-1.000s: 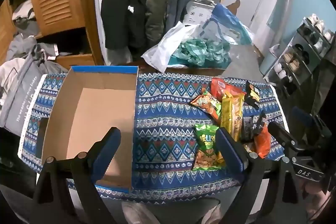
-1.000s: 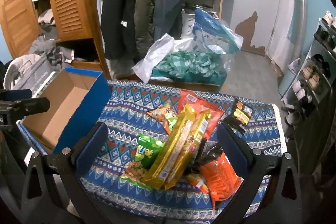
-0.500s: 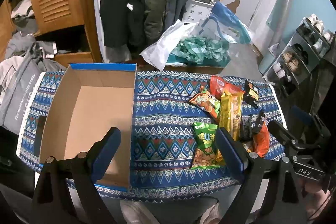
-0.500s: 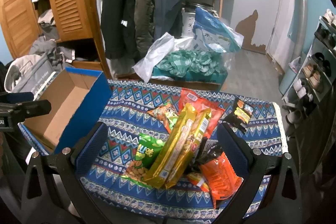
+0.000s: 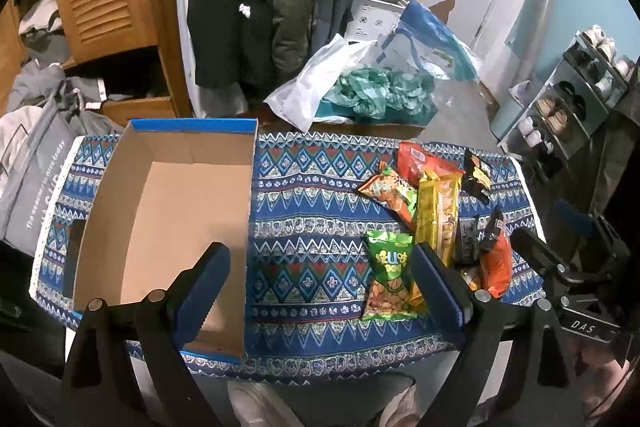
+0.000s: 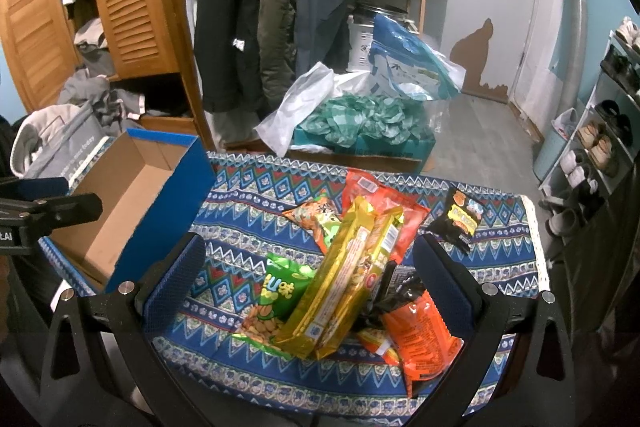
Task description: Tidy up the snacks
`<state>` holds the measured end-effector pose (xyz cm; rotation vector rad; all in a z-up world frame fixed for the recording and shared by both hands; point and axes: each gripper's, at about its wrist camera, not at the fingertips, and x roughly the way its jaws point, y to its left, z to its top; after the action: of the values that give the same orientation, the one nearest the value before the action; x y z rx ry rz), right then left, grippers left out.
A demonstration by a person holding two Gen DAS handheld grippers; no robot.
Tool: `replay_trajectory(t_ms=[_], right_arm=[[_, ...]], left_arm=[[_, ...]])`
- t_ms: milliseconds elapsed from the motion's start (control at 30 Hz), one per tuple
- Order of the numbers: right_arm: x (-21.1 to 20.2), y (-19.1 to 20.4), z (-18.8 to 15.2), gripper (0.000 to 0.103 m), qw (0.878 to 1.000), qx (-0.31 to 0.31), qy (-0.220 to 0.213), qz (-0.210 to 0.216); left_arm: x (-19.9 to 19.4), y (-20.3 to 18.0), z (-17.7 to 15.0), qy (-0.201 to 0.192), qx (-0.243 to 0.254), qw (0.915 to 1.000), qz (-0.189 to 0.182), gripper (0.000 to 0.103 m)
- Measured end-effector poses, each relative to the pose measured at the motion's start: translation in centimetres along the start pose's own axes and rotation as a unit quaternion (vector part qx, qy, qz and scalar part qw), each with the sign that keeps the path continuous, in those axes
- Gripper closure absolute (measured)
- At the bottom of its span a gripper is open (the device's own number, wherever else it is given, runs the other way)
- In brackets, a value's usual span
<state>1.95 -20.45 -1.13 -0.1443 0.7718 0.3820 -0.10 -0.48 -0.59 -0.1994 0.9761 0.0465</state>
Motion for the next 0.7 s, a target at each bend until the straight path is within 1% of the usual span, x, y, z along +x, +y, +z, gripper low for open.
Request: replay_trajectory(t_ms=[700], right_arm=[[-0.13,-0.04,0.05,0.001,1.000,0.002,0.001,0.002]], left_arm=[[0.16,-0.13,-0.51,0.002,0.000,1.0000,-0.001,0.010]])
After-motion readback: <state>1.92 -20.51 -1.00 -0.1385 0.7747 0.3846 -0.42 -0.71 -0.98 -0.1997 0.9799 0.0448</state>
